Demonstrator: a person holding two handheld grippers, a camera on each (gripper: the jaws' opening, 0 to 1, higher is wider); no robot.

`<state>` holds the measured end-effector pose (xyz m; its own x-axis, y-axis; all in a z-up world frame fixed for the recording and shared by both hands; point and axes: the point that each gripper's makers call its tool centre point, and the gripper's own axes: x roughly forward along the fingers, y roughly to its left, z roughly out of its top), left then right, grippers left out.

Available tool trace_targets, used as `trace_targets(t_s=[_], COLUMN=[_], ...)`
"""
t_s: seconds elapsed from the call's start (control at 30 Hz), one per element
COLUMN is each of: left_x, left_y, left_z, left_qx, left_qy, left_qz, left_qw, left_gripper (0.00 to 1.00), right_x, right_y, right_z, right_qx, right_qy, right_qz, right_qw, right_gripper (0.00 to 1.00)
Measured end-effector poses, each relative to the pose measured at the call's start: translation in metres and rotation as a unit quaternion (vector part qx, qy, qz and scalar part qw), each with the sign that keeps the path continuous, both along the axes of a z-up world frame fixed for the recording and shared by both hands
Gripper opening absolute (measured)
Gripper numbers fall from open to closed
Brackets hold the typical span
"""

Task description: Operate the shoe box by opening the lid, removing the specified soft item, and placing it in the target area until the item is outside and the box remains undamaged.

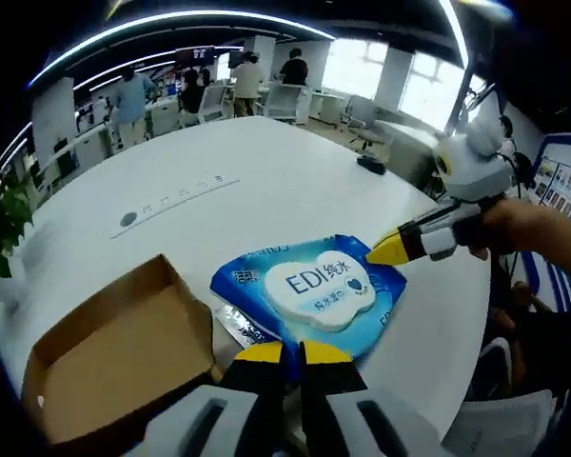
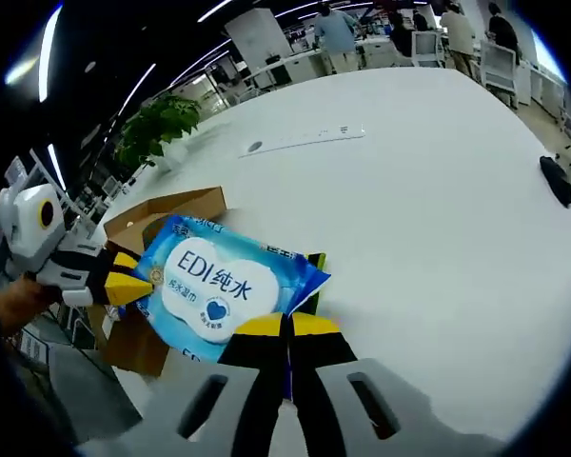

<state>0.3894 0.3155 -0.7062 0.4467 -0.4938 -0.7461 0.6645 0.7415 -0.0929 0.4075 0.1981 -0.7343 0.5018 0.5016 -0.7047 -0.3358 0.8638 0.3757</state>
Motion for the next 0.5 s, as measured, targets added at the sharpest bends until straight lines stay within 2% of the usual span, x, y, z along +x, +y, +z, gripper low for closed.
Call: trace_targets(t_s=[0.23,0.33,0.5], left_x=[0.004,0.004,0.003], left_y=[-0.004,-0.001,0.002], left_z=[-0.008,-0.012,-0.019], left_qx=[0.048,0.085,0.108], left_qy=[-0.019,-0.033,-0.037], left_qz=[-0.030,-0.055,-0.070], left_qw=[0.9982,0.9943,0.9910], left_gripper=[0.04,0.04,0.04], right_x=[0.008,0.012,0.014], right_y=[-0.002,-0.002,0.002], right_z=[-0.011,-0.013,-0.022], right_qx=[-0.010,-0.011,-0.018], right_qy=[-0.002,-0.007,-0.006], right_qz=[-0.011,-0.018,-0.028], right_qw=[0.9999,0.9997,0.9994], right_gripper=[0.00,0.00,0.00])
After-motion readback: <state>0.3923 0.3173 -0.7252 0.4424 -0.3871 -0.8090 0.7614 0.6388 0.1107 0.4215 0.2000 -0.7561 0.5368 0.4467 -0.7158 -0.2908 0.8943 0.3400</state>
